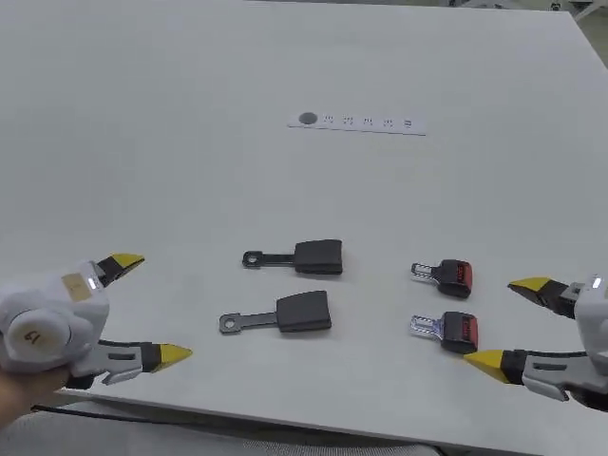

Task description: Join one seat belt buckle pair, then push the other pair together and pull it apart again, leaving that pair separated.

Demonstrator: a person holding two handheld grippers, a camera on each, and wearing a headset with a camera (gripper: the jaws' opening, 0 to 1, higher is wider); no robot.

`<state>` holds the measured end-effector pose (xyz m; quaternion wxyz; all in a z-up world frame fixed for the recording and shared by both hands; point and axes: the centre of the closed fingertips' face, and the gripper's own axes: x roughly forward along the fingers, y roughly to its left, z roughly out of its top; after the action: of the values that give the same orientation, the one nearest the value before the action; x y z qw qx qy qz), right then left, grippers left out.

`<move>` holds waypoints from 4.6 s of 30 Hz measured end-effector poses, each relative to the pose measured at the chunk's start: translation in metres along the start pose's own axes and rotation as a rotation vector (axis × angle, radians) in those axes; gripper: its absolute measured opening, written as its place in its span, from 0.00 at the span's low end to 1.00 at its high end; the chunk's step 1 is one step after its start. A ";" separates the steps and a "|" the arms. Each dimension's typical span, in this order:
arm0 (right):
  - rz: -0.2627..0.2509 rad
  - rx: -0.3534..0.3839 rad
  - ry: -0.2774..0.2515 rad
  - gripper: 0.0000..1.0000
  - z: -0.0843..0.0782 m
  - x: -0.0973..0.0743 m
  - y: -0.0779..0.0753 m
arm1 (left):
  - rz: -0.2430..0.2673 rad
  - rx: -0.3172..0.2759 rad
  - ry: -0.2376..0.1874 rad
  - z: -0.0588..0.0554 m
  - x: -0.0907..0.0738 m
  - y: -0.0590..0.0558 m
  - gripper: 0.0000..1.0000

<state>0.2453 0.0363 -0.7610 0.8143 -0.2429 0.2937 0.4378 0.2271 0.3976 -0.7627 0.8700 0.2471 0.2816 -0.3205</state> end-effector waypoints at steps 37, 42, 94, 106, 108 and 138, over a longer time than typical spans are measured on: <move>0.132 -0.152 0.084 0.50 -0.011 0.038 0.001 | -0.261 0.118 0.116 0.040 0.081 -0.048 0.57; 0.175 -0.162 0.083 0.48 -0.016 0.049 0.005 | -0.302 0.130 0.128 0.037 0.097 -0.056 0.55; 0.262 -0.236 0.241 0.35 -0.041 0.103 0.015 | -0.496 0.393 0.223 0.034 0.150 -0.098 0.33; 0.304 -0.271 0.199 0.35 -0.006 0.132 0.047 | -0.507 0.391 0.216 0.034 0.151 -0.098 0.33; 0.306 -0.274 0.196 0.35 -0.001 0.136 0.049 | -0.505 0.390 0.215 0.034 0.151 -0.098 0.33; 0.298 -0.279 0.161 0.33 0.019 0.154 0.062 | -0.555 0.417 0.215 0.035 0.153 -0.098 0.32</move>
<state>0.2652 0.1675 -0.8627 0.6729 -0.3411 0.3269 0.5691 0.2673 0.2463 -0.8616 0.6463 0.3657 0.3563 -0.5671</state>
